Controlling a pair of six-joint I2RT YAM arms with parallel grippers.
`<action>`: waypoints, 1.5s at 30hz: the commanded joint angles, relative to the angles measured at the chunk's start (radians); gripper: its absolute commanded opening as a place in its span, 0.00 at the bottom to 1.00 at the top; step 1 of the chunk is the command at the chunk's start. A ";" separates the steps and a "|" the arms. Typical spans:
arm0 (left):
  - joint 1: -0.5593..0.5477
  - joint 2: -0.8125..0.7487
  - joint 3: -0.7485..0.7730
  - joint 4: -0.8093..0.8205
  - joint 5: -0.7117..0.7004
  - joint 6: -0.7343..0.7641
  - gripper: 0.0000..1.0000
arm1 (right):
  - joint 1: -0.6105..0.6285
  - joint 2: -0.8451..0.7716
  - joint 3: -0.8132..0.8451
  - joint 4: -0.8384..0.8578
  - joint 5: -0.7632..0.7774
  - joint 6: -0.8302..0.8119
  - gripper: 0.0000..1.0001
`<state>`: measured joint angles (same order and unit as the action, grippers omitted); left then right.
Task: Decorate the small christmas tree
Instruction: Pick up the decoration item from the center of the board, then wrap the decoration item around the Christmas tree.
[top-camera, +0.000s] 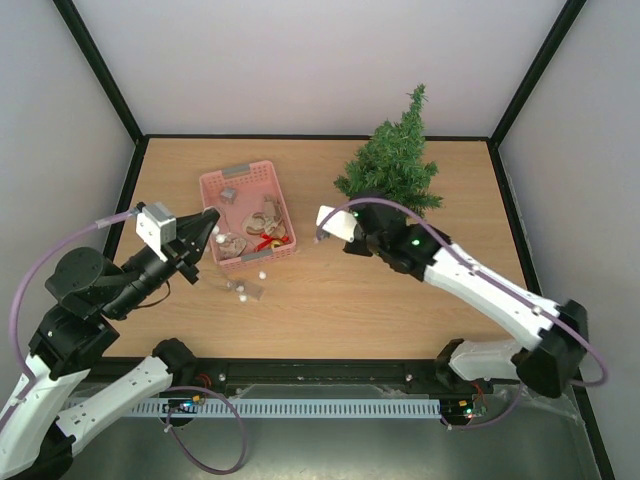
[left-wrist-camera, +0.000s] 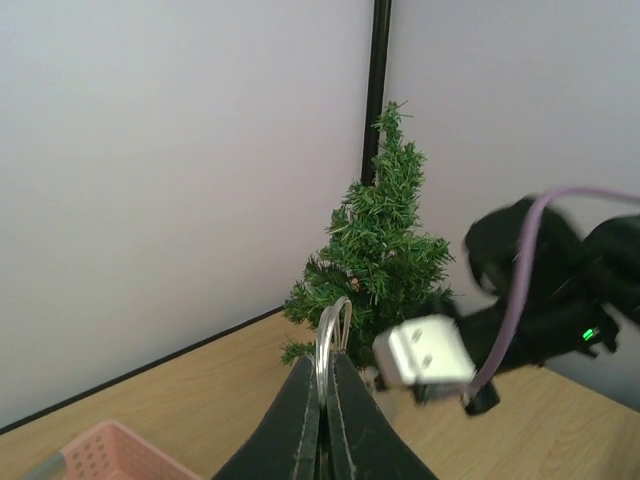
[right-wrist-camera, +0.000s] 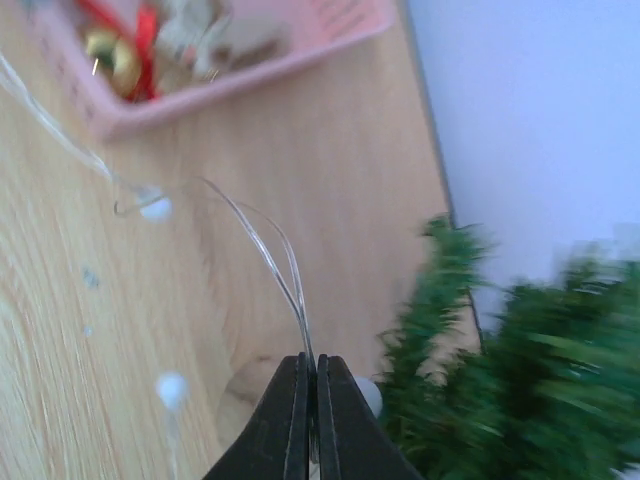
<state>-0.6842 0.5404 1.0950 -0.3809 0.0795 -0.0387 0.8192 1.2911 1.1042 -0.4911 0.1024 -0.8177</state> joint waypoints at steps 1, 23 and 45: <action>0.002 -0.003 0.008 -0.018 -0.031 -0.038 0.02 | 0.018 -0.095 0.105 -0.126 -0.015 0.190 0.02; 0.001 0.063 -0.042 0.142 0.174 -0.101 0.02 | 0.018 -0.162 0.518 0.000 0.455 0.305 0.02; 0.002 0.162 -0.043 0.295 0.260 -0.127 0.02 | -0.109 0.093 0.922 0.073 0.578 0.088 0.02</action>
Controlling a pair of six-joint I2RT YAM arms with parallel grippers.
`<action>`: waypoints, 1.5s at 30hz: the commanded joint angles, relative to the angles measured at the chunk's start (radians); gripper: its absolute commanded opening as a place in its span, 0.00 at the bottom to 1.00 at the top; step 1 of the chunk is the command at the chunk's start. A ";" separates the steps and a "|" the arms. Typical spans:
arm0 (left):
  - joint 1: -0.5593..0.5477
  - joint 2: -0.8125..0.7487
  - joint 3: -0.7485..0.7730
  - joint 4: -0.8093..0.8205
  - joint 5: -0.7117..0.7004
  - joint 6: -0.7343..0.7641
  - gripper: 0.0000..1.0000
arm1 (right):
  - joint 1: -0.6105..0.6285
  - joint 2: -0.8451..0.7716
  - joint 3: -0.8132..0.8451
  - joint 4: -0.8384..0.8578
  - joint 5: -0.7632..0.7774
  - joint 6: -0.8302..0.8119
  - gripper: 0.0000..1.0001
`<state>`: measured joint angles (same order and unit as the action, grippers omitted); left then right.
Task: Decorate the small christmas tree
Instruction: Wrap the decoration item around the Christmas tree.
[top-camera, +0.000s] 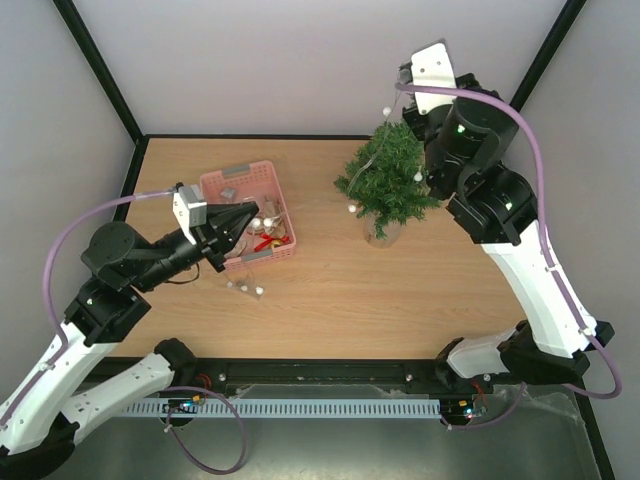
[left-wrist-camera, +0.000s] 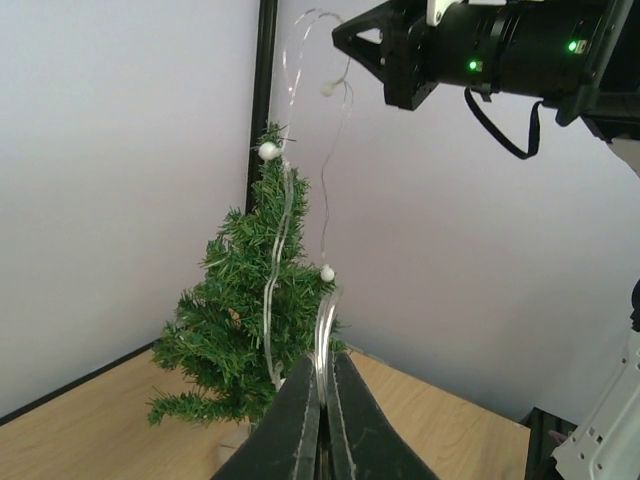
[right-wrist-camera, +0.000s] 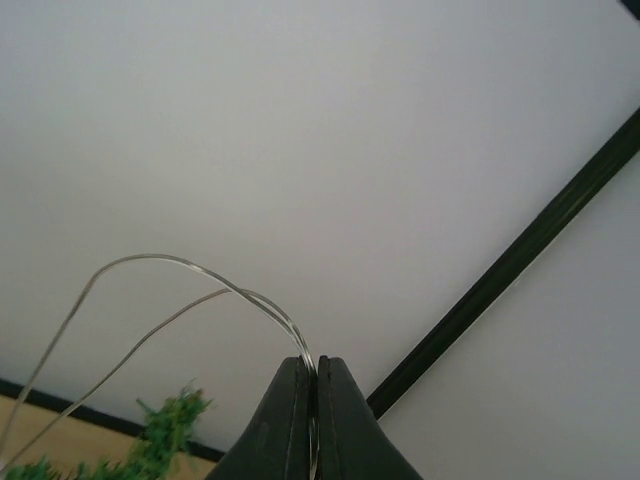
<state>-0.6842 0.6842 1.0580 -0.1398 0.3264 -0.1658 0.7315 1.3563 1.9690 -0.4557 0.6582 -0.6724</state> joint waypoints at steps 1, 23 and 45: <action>0.002 0.020 -0.007 0.058 0.013 0.000 0.02 | -0.035 0.038 0.069 0.038 0.012 -0.060 0.02; 0.001 0.033 -0.035 0.045 -0.030 0.032 0.02 | -0.253 0.344 0.334 0.062 -0.285 -0.064 0.02; 0.002 -0.034 -0.020 -0.049 -0.007 0.054 0.03 | -0.251 0.050 -0.032 -0.021 -0.658 0.299 0.02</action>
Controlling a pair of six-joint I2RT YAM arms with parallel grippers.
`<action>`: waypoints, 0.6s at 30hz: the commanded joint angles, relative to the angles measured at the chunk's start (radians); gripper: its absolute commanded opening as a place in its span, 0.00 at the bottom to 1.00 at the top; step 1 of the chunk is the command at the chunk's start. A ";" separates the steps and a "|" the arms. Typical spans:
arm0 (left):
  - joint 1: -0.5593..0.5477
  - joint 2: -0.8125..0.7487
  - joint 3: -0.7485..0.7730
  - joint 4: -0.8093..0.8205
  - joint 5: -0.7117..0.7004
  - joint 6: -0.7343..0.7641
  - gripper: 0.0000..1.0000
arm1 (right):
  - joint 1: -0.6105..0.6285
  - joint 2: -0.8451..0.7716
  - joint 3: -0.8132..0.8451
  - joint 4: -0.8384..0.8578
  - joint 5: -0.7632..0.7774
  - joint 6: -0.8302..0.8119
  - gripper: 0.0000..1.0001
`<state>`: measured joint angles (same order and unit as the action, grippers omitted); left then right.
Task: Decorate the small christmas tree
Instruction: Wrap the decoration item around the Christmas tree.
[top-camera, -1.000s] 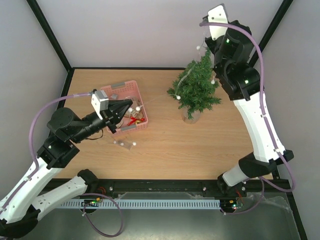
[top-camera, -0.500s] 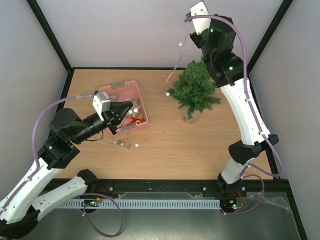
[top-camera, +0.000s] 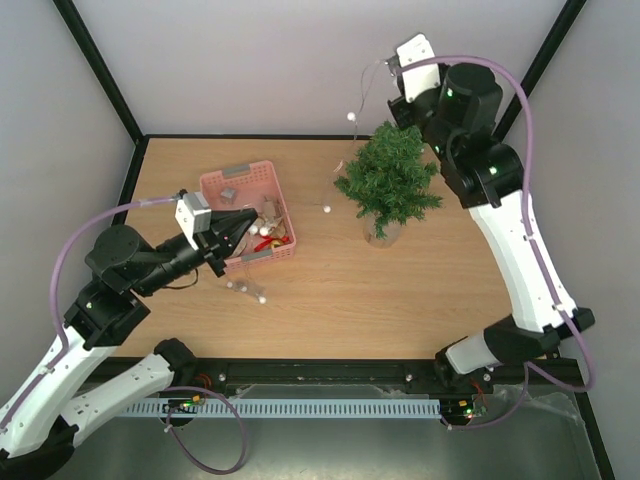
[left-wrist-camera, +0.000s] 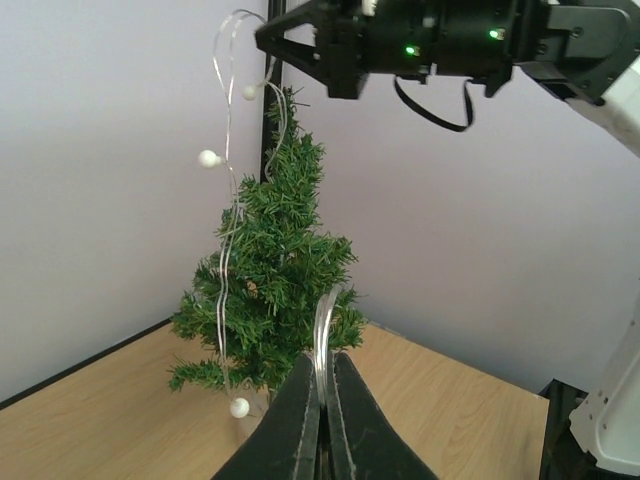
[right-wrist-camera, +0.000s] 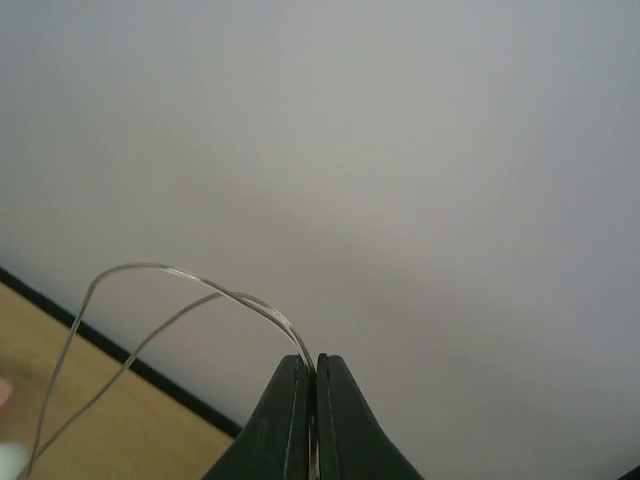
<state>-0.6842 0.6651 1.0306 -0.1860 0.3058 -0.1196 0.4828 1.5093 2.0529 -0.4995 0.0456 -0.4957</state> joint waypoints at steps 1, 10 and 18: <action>0.002 -0.017 0.010 -0.006 0.019 0.009 0.02 | -0.003 -0.144 -0.157 0.036 -0.056 0.147 0.02; 0.002 -0.041 0.004 0.046 0.130 -0.012 0.02 | -0.003 -0.414 -0.601 0.211 0.034 0.290 0.02; 0.002 -0.026 0.044 0.094 0.200 -0.015 0.02 | -0.004 -0.502 -0.719 0.325 0.198 0.332 0.02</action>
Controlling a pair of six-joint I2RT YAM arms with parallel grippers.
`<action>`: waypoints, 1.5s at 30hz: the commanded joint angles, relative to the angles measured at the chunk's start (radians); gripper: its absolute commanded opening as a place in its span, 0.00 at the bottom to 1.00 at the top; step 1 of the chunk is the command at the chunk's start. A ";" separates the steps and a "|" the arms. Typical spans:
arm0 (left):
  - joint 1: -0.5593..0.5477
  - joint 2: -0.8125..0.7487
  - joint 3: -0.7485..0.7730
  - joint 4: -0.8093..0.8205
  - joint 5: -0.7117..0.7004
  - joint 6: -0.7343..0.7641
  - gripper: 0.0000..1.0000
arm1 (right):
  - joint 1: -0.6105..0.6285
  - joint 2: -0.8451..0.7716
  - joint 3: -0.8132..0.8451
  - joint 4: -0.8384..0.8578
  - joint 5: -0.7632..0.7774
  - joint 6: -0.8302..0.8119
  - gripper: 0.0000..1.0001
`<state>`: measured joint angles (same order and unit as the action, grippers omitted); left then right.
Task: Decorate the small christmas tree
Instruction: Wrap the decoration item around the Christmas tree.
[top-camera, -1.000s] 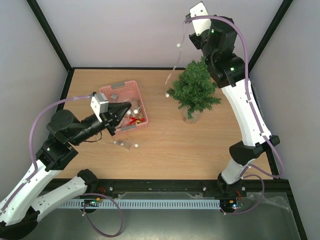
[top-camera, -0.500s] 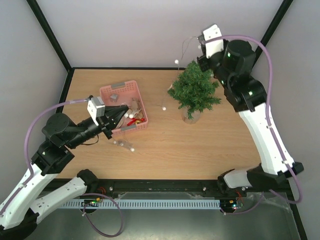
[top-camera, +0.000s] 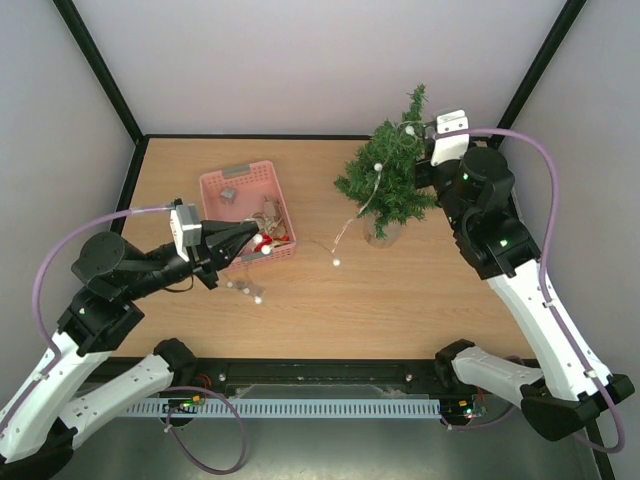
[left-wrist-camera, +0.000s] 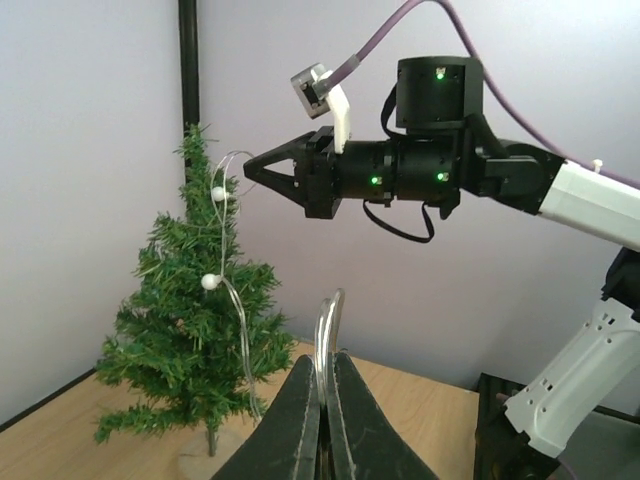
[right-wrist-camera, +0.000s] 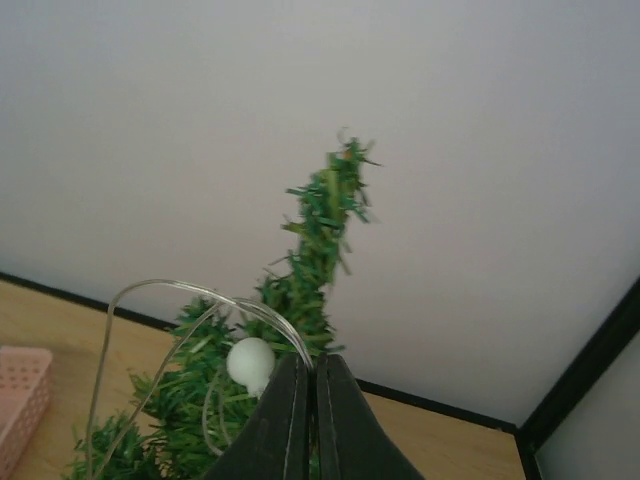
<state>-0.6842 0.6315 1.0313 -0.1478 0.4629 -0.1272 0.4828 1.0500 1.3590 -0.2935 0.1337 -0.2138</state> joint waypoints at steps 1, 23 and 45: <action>0.002 0.012 0.054 0.055 0.037 -0.007 0.02 | -0.004 -0.046 -0.026 0.127 0.127 0.056 0.02; 0.002 0.301 0.408 0.096 -0.081 0.127 0.02 | -0.100 -0.002 -0.048 0.206 0.214 0.109 0.05; 0.002 0.452 0.522 0.189 -0.102 0.141 0.02 | -0.158 -0.062 -0.158 -0.261 0.133 0.256 0.53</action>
<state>-0.6842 1.0691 1.5150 -0.0132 0.3721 -0.0044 0.3275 1.0138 1.2510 -0.4656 0.2989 0.0002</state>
